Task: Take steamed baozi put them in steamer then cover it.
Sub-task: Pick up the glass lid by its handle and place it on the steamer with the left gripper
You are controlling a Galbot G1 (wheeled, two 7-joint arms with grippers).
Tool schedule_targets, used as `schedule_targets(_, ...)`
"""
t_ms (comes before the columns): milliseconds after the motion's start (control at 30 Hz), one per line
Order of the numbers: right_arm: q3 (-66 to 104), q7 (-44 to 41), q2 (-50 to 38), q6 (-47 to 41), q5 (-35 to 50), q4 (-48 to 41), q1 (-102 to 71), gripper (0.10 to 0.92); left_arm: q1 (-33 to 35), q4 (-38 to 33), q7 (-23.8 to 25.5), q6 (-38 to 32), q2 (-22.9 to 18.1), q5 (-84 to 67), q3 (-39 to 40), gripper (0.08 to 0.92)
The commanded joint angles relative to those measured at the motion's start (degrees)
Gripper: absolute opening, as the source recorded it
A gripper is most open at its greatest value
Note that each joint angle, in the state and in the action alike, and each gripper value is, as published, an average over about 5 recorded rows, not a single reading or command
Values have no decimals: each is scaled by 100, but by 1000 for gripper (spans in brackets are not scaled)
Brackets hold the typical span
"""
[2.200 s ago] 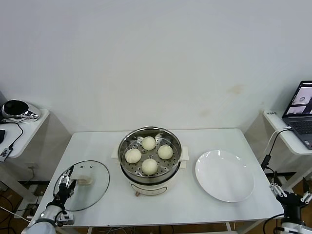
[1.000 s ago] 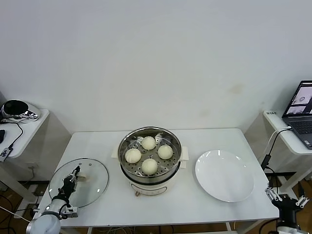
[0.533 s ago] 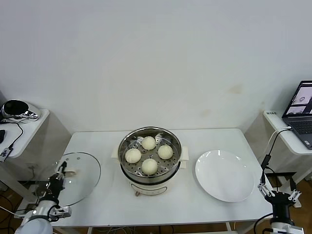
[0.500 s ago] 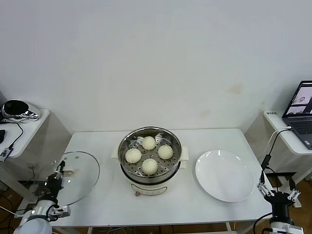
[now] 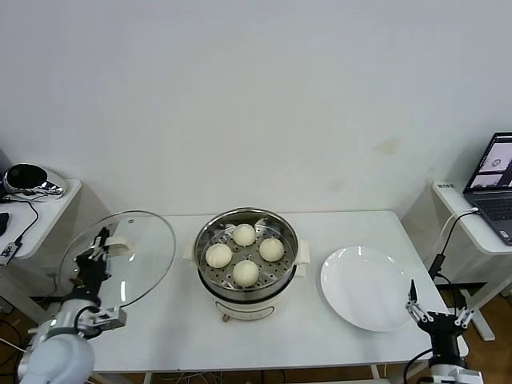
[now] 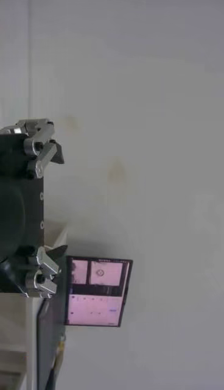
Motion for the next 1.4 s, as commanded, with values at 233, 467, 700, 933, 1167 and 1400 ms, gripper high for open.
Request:
schedule_targets(233, -400, 269, 352, -75, -969, 54, 130, 823, -2871, 264, 1220, 1711, -736, 1095, 3428, 138)
schedule_targets(467, -435, 330, 355, -94, -1050, -68, 221, 823, -3270, 668, 1850, 2012, -1604, 2106, 3914, 138)
schedule_targets(700, -476, 351, 287, -101, -1049, -222, 307, 823, -3357, 981, 2198, 1967, -2269, 2847, 4137, 138)
schedule_targets(933, -465, 358, 237, -101, -1032, -269, 315, 823, -3290, 1154, 2352, 1964, -2642, 3289, 4192, 138)
schedule_targets(1167, -500, 361, 234, -85, -1023, -301, 332, 823, -3139, 1341, 2315, 1846, -2865, 3700, 4132, 138)
schedule_targets(1400, -479, 359, 235, -67, -1012, -304, 314, 823, -2963, 1416, 2201, 1770, -2855, 3778, 3965, 138)
